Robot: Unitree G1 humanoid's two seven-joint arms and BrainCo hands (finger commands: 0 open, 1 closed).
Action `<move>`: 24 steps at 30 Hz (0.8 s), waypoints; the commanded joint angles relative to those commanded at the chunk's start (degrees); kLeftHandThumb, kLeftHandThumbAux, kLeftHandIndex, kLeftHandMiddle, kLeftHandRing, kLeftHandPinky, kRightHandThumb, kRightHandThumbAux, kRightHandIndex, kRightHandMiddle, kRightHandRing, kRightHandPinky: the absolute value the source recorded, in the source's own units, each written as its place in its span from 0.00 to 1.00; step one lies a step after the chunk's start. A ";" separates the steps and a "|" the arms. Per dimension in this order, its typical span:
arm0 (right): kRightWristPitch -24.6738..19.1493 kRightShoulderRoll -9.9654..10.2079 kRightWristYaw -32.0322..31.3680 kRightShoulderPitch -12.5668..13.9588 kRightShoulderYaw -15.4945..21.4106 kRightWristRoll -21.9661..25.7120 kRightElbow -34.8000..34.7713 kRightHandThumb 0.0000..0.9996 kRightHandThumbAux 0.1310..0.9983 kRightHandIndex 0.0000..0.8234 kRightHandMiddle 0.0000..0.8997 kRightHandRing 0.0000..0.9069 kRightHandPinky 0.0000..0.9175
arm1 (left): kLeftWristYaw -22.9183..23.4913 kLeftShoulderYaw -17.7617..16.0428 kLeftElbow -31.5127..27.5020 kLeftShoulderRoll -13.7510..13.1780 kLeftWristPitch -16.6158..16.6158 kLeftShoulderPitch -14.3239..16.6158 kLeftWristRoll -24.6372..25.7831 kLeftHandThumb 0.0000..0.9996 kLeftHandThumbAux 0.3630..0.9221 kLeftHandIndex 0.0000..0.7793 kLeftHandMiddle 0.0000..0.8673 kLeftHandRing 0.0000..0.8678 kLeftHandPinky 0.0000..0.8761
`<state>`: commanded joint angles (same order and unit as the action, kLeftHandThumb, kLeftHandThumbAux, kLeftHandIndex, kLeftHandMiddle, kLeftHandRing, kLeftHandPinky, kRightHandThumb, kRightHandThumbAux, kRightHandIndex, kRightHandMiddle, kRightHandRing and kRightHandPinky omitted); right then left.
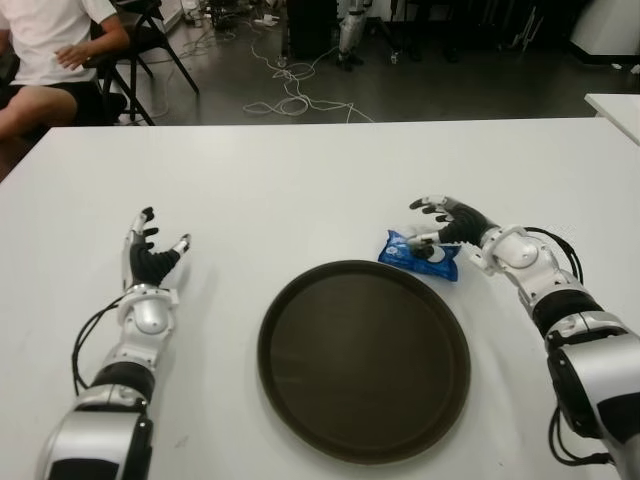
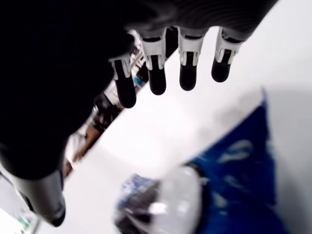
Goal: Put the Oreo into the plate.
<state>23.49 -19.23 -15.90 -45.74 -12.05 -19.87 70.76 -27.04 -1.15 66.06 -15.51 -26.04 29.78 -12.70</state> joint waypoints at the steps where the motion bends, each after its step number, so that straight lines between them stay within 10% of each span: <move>1: -0.10 -0.09 -0.09 -0.05 -0.28 -0.17 -0.06 0.00 0.62 0.22 0.14 0.08 0.00 | 0.00 0.00 -0.01 0.00 -0.04 -0.01 0.01 0.24 0.65 0.11 0.17 0.20 0.25; 24: -3.36 -1.17 2.84 -0.02 -4.37 -3.98 -2.36 0.00 0.70 0.12 0.11 0.09 0.05 | -0.26 0.10 0.25 -0.15 -0.15 -0.09 -0.19 0.23 0.66 0.11 0.17 0.20 0.25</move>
<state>20.13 -20.40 -13.06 -45.75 -16.42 -23.85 68.41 -27.29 -1.05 66.31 -15.66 -26.19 29.69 -12.89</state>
